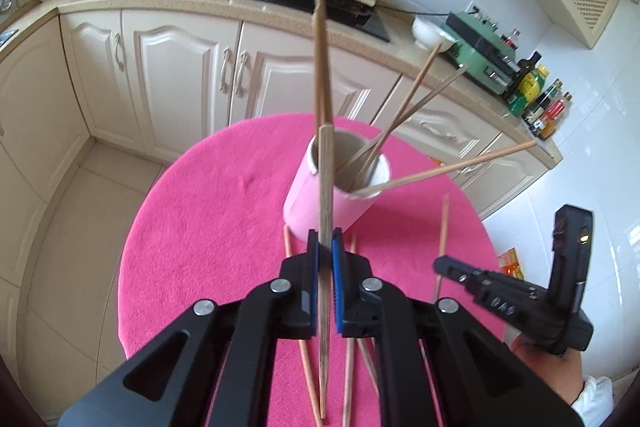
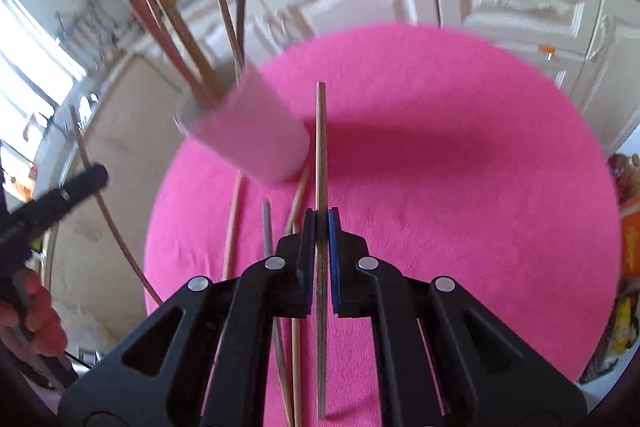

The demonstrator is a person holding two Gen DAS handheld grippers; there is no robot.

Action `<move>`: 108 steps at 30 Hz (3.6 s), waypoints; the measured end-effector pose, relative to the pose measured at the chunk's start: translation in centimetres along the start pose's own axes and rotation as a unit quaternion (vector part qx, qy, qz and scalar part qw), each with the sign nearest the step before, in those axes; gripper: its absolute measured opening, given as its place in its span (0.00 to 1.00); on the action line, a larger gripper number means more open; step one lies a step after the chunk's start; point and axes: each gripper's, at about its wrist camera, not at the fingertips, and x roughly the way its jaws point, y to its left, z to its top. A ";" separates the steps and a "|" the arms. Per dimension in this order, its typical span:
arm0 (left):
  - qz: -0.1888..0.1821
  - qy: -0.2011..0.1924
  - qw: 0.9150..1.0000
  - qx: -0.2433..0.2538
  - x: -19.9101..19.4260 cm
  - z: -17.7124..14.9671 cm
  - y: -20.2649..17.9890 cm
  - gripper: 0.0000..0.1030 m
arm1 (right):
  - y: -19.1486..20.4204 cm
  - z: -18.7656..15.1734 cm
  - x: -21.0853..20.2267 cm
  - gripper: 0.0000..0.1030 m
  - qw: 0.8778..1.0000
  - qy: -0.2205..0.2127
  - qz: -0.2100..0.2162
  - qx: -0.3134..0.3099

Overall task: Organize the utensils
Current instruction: 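Raise both held chopsticks upright above the pink cup, then open the left gripper over the cup while the right gripper releases its chopstick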

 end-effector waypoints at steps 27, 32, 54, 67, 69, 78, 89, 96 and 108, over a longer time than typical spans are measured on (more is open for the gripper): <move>-0.014 -0.197 0.980 -0.026 -4.5 10.6 -2.2 0.06 | 5.6 11.4 -10.0 0.06 0.967 -0.234 0.031 -0.091; -0.012 -0.222 0.974 -0.031 -4.4 11.7 -2.2 0.06 | 6.8 13.0 -10.0 0.06 0.962 -0.246 0.044 -0.108; 0.022 -0.213 0.977 0.019 -0.6 10.1 -2.3 0.06 | 9.4 12.3 -5.8 0.06 0.964 -0.207 0.045 -0.162; 0.042 -0.128 0.989 0.058 2.5 7.1 -2.3 0.06 | 10.2 10.7 -4.5 0.07 0.967 -0.183 0.018 -0.178; 0.043 -0.120 0.990 0.058 2.5 7.0 -2.1 0.07 | 10.2 10.5 -4.4 0.07 0.967 -0.182 0.014 -0.179; 0.072 -0.109 0.990 0.049 1.6 6.5 -1.8 0.35 | 10.3 9.9 -4.3 0.07 0.969 -0.178 -0.003 -0.173; 0.125 -0.104 0.984 0.065 0.2 6.0 -1.0 0.38 | 10.6 9.4 -4.1 0.07 0.969 -0.176 -0.014 -0.170; 0.137 -0.097 0.984 0.060 -0.2 5.6 -0.1 0.38 | 10.7 9.0 -3.3 0.07 0.972 -0.163 -0.023 -0.167; 0.150 -0.096 0.982 0.058 -1.2 4.9 0.9 0.38 | 11.2 7.9 -0.7 0.07 0.976 -0.126 -0.038 -0.175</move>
